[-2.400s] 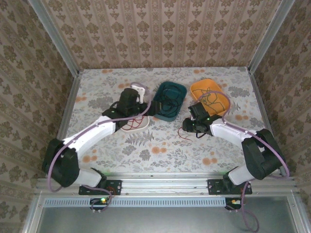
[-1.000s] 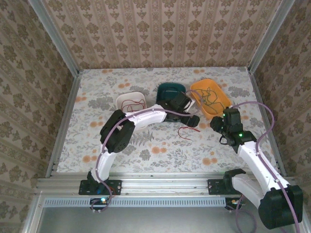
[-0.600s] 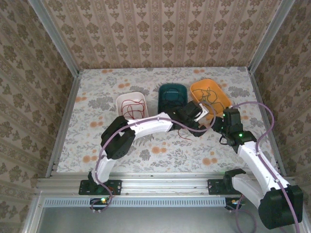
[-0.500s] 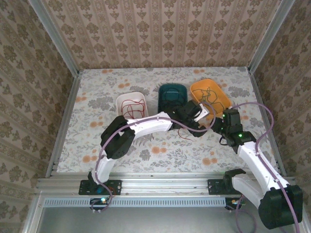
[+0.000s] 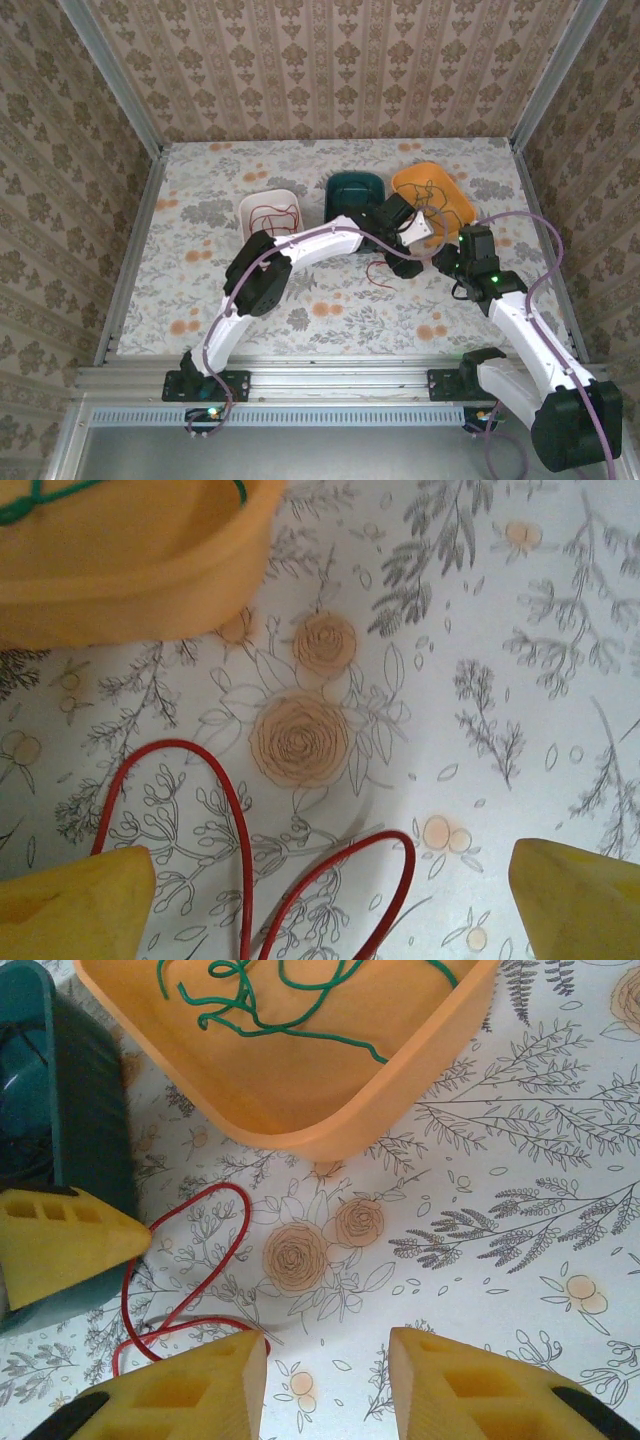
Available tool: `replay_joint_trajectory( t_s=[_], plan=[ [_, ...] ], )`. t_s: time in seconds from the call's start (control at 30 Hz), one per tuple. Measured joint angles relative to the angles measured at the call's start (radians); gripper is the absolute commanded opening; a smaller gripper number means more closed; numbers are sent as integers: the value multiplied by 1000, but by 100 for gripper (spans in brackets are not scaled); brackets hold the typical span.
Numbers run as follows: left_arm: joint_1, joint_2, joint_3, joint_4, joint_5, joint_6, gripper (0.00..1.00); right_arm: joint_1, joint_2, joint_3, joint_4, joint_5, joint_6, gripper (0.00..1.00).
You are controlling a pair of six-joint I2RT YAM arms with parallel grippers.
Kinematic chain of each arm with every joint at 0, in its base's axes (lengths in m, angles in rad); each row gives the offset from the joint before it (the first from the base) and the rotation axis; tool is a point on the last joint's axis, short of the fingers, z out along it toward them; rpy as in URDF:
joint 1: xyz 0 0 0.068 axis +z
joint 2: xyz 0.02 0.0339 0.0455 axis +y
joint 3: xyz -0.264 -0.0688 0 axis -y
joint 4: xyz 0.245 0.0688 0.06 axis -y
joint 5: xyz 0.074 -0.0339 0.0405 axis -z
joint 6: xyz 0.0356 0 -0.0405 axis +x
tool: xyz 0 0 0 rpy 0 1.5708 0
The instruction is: Untangle the cables
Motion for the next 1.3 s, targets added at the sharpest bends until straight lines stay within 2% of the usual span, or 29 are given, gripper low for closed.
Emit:
replay_joint_trajectory(
  t_s=[0.2,0.5,0.8,0.97,1.03,1.17,1.3],
  plan=[
    [-5,42,16,-53,-56,66,87,-2,6,0,0,-5,13,39],
    [-14,47,4,-41,-124,150,83,-7,26,0,1,-21,18,39],
    [-20,115,97,-81,-131,221,54,-11,28,0,-2,-27,17,39],
    [-18,135,108,-110,-93,227,10,-26,28,0,-6,-27,18,39],
    [-18,135,111,-111,-80,221,0,-33,28,0,-9,-27,20,39],
    [-13,100,63,-73,-43,193,0,-46,28,0,-19,-27,23,39],
    [8,-58,-100,16,9,100,0,-52,28,0,-24,-27,36,39]
  ],
)
